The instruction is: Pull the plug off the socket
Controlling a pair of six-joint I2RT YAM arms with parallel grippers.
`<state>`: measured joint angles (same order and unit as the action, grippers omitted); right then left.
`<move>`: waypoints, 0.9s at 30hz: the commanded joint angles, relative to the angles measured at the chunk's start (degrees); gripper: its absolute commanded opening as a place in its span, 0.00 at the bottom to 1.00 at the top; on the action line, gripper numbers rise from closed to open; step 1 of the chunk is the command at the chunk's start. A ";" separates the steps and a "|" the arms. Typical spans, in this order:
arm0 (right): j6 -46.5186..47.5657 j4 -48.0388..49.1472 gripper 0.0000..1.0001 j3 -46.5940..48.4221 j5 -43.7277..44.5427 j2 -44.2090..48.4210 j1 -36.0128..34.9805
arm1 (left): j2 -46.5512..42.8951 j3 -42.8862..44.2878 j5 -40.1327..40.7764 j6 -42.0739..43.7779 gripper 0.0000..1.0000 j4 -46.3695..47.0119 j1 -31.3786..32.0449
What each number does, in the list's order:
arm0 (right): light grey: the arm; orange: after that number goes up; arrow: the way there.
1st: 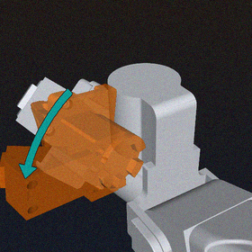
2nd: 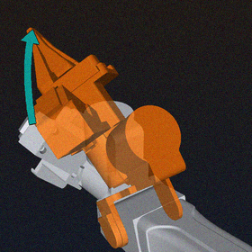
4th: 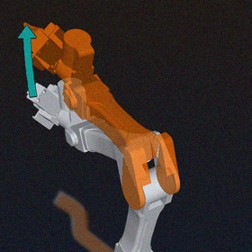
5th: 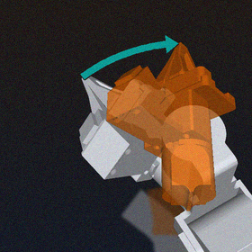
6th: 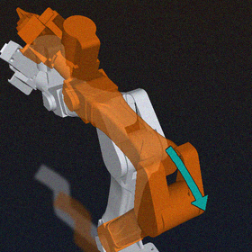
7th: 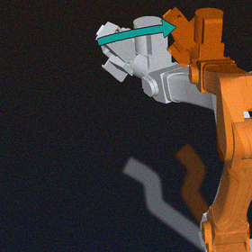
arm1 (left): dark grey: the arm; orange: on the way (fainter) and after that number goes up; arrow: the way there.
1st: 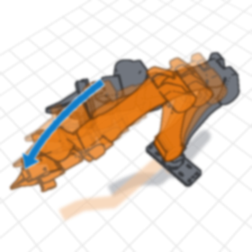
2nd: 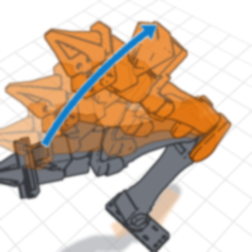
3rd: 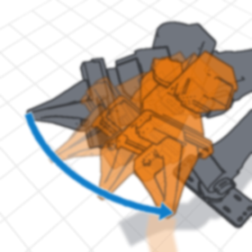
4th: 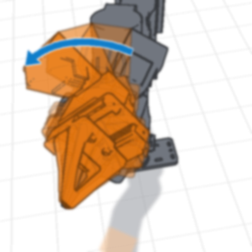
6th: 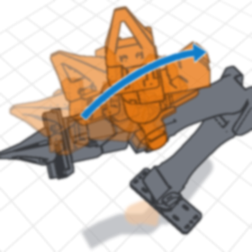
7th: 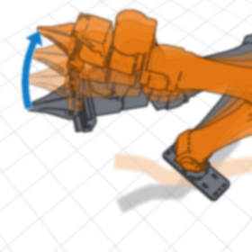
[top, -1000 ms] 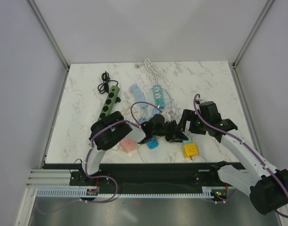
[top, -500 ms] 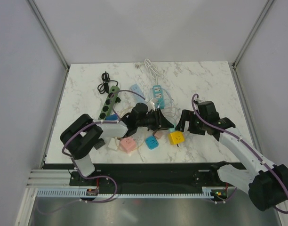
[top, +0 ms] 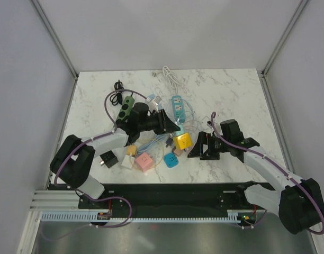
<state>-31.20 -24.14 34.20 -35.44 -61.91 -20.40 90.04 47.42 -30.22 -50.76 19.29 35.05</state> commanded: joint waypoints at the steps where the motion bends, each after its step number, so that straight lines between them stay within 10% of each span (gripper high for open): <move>1: -0.53 6.56 0.98 -1.50 -10.08 1.79 0.01 | -5.58 5.49 -1.51 6.38 0.02 -4.07 -1.47; 10: -0.51 6.99 0.98 -2.73 -10.18 4.42 -0.43 | -7.60 8.48 -4.14 6.82 0.02 -6.37 -4.11; 27: -15.46 36.59 0.98 -2.64 -11.22 2.59 -0.43 | -10.15 1.63 -20.32 -3.99 0.02 8.39 -4.02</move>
<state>-43.72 2.26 30.68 -45.25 -58.59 -20.73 82.35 49.67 -44.01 -49.69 20.01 30.63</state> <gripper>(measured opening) 0.982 0.379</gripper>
